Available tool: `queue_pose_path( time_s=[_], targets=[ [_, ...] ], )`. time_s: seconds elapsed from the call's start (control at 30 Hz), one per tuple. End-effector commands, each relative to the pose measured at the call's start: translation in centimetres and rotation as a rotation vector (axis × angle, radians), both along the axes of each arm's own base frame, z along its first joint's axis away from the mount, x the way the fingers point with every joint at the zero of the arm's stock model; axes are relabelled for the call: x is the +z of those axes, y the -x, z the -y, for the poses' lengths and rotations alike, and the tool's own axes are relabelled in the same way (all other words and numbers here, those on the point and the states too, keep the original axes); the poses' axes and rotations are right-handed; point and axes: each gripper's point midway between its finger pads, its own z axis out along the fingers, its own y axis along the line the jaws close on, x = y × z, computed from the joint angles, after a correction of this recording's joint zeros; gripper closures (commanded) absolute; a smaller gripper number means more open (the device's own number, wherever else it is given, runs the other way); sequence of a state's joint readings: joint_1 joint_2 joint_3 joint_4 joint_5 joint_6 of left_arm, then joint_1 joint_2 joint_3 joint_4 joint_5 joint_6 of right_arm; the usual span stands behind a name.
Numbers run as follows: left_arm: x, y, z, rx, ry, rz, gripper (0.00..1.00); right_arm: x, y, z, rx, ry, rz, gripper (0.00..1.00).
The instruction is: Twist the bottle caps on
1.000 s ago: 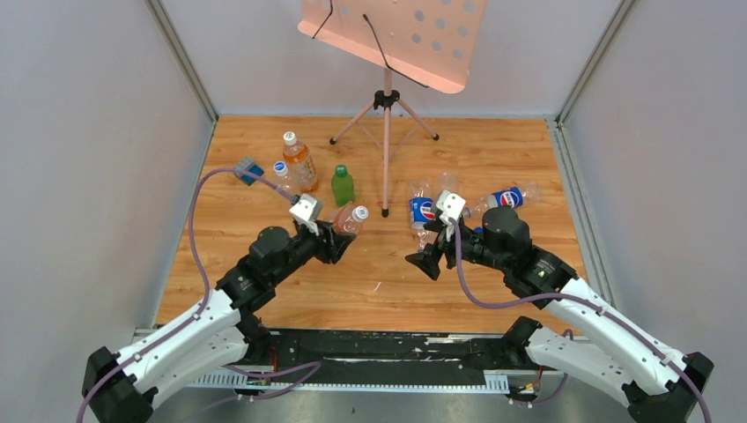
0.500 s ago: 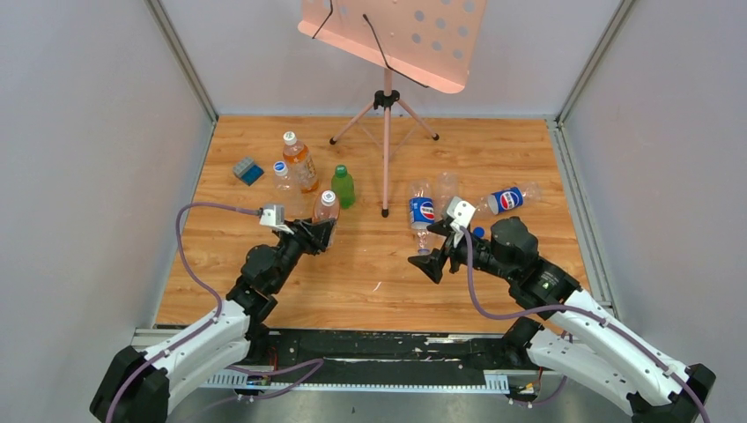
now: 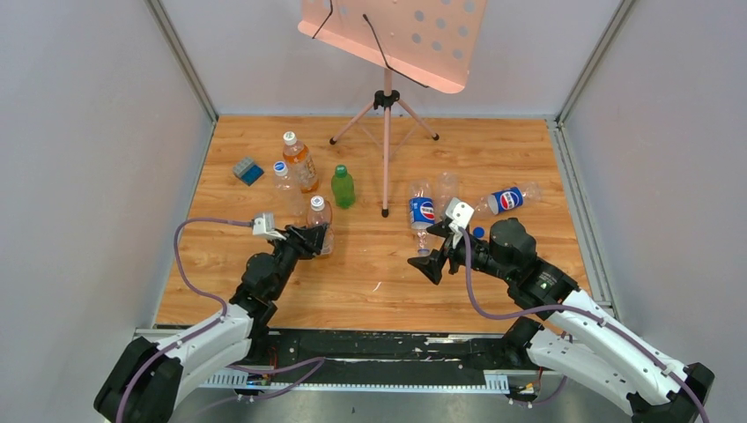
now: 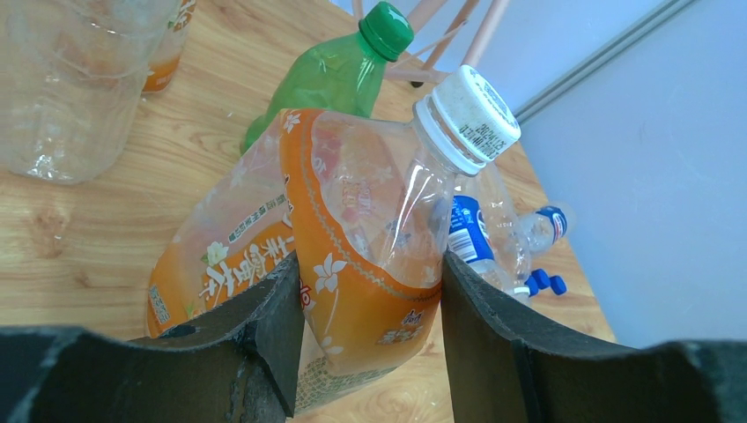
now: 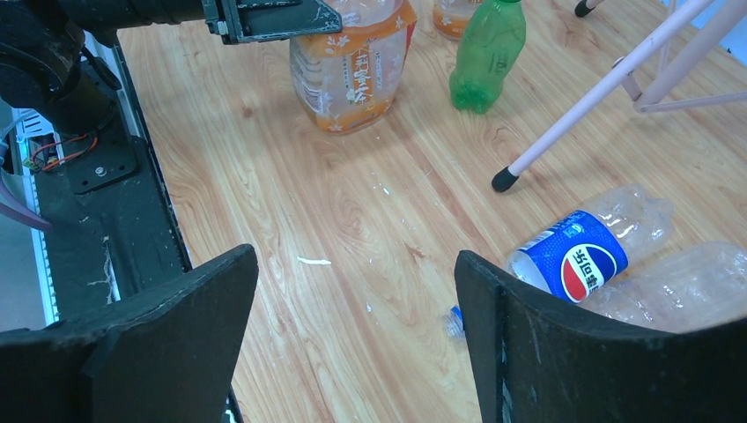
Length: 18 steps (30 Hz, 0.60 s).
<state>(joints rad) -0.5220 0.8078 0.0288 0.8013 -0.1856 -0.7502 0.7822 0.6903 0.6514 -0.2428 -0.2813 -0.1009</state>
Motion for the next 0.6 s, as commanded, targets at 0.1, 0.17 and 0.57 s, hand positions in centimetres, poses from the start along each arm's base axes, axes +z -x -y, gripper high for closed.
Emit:
queue_pose_path(
  time_s=[0.1, 0.17, 0.57],
  targets=[
    [-0.3, 0.5, -1.8, 0.078, 0.063, -0.001, 0.71, 0.7, 0.0, -0.4, 0.011, -0.033, 0.016, 0.17],
    [-0.3, 0.6, -2.1, 0.090, 0.063, -0.008, 0.61, 0.7, 0.0, -0.4, 0.011, -0.032, 0.015, 0.16],
    [-1.6, 1.0, -3.1, 0.136, 0.068, -0.071, 0.35, 1.1, -0.2, -0.4, 0.003, -0.035, 0.021, 0.15]
  ],
)
